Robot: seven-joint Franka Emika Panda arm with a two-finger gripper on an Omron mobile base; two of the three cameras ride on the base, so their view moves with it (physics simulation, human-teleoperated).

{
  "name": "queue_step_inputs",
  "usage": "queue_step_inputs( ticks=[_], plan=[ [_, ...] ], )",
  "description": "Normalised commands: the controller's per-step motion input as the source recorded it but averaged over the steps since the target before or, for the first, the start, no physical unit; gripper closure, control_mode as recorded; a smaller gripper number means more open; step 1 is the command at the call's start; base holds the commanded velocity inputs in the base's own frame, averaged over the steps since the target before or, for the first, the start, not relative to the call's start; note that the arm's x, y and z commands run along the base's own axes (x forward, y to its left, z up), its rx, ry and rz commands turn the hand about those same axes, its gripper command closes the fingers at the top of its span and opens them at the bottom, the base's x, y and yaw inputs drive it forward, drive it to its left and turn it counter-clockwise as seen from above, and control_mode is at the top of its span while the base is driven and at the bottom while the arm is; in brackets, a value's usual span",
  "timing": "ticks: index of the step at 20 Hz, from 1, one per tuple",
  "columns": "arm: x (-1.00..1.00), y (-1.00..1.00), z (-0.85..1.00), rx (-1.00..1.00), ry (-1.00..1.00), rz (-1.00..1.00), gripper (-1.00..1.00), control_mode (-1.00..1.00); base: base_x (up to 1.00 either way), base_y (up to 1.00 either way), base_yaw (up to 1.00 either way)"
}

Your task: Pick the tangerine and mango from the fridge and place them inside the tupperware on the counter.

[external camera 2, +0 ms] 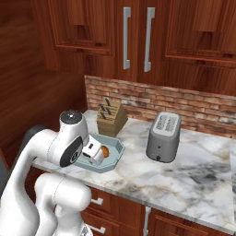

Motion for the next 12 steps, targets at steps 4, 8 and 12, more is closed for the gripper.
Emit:
queue_step_inputs(
  ticks=[4,8,12],
  plan=[
    [-0.22,0.0,0.16,0.0,0.05,-0.01,-1.0,-1.0,0.0,0.0,0.0],
    [-0.35,0.02,0.02,0.0,0.03,-0.06,-1.0,-1.0,0.0,0.0,0.0],
    [-0.14,0.01,0.0,0.0,0.0,-0.01,-1.0,1.0,-0.66,0.04,-0.04]
  ],
)
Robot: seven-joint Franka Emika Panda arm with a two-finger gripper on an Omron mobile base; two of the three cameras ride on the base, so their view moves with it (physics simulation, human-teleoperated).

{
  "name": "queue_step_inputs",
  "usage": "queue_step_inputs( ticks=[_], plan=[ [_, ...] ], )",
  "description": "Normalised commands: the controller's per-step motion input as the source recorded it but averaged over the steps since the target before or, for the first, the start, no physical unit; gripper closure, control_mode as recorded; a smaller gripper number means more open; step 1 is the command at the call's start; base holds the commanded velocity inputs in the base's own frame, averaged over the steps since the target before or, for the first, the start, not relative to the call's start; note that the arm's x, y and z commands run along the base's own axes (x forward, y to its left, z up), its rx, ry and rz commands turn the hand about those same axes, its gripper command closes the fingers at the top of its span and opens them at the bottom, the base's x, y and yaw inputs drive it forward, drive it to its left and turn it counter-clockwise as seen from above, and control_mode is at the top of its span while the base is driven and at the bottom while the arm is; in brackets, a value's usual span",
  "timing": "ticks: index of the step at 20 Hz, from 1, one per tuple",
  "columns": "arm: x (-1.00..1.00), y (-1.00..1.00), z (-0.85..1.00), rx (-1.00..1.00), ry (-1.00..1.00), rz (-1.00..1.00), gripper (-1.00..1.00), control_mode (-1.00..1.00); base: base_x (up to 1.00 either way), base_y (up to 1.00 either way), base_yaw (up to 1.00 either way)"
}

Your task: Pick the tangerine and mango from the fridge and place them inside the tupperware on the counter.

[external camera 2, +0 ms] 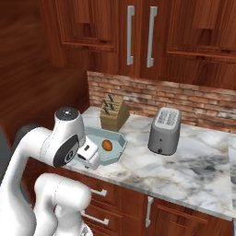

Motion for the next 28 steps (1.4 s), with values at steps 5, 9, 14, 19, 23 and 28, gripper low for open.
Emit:
queue_step_inputs(
  ticks=[5,9,14,19,23,28],
  plan=[
    [0.0,0.0,0.0,0.0,0.0,0.0,-1.0,1.0,-1.0,0.16,-0.08],
    [0.0,0.0,0.0,0.0,0.0,0.0,-1.0,1.0,-1.0,0.21,-0.01],
    [0.0,0.0,0.0,0.0,0.0,0.0,-1.0,1.0,-1.0,0.28,0.0],
    [0.0,0.0,0.0,0.0,0.0,0.0,-1.0,1.0,-0.85,0.52,0.0],
    [0.0,0.0,0.0,0.0,0.0,0.0,-1.0,1.0,-0.62,0.75,0.0],
    [0.0,0.0,0.0,0.0,0.0,0.0,-1.0,1.0,-0.37,0.9,0.01]
  ],
)
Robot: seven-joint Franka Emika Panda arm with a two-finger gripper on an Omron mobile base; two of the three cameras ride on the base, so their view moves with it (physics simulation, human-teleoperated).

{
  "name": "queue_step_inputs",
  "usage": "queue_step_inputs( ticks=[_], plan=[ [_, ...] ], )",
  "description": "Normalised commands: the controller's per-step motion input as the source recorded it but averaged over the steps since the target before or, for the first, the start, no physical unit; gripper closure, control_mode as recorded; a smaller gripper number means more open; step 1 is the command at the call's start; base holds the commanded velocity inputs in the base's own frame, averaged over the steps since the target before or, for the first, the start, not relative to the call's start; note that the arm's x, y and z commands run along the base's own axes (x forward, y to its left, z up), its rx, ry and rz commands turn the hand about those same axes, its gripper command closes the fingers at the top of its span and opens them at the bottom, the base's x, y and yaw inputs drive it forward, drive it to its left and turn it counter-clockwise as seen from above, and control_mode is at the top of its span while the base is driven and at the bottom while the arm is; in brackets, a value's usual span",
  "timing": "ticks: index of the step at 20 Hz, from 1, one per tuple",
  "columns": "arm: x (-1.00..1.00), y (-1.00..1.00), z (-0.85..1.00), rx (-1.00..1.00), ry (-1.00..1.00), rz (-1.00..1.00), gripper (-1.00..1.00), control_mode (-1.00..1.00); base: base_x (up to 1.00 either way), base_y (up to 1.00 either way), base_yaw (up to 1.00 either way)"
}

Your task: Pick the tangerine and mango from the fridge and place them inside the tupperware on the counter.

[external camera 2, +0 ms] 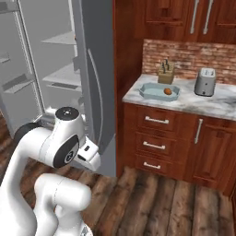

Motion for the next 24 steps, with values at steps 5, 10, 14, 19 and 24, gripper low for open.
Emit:
queue_step_inputs(
  ticks=[5,10,14,19,24],
  plan=[
    [0.0,0.0,0.0,0.0,0.0,0.0,-1.0,1.0,-0.02,1.0,0.08],
    [0.0,0.0,0.0,0.0,0.0,0.0,-1.0,1.0,0.3,0.92,0.08],
    [0.0,0.0,0.0,0.0,0.0,0.0,-1.0,1.0,0.54,0.75,0.06],
    [0.0,0.0,0.0,0.0,0.0,0.0,-1.0,1.0,0.69,0.23,0.02],
    [0.0,0.0,0.0,0.0,0.0,0.0,-1.0,1.0,0.77,0.42,0.0]
  ],
)
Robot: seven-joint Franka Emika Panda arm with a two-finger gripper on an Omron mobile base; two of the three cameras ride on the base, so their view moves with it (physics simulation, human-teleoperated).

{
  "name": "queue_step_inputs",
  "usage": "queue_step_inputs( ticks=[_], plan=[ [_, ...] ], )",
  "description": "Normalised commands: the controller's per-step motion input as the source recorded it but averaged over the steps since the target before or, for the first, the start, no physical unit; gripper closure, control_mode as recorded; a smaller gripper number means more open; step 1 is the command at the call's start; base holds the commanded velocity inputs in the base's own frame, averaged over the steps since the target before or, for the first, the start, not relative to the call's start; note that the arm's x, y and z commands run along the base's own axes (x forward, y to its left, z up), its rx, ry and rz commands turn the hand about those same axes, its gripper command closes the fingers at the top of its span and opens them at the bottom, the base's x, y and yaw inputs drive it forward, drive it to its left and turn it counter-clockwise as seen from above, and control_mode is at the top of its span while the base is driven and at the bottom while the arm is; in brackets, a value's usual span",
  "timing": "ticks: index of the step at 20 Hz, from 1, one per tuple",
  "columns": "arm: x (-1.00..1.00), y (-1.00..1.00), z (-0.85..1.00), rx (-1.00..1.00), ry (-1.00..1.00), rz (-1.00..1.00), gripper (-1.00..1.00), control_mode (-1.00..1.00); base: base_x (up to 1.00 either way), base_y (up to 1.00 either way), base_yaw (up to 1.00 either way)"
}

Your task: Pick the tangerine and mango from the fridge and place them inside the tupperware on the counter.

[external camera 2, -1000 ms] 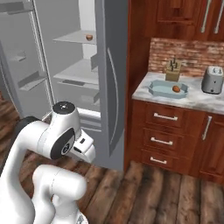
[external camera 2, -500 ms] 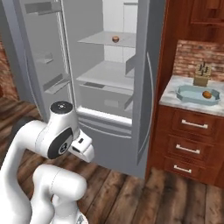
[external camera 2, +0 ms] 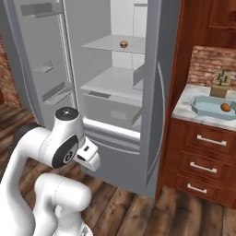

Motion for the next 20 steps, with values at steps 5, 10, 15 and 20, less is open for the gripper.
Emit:
queue_step_inputs(
  ticks=[5,10,15,20],
  plan=[
    [0.0,0.0,0.0,0.0,0.0,0.0,-1.0,1.0,0.7,0.64,0.0],
    [0.0,0.0,0.0,0.0,0.0,0.0,-1.0,1.0,0.81,0.43,0.0],
    [0.0,0.0,0.0,0.0,0.0,0.0,-1.0,1.0,0.88,0.55,0.0],
    [0.0,0.0,0.0,0.0,0.0,0.0,-1.0,1.0,0.89,0.41,0.0]
  ],
)
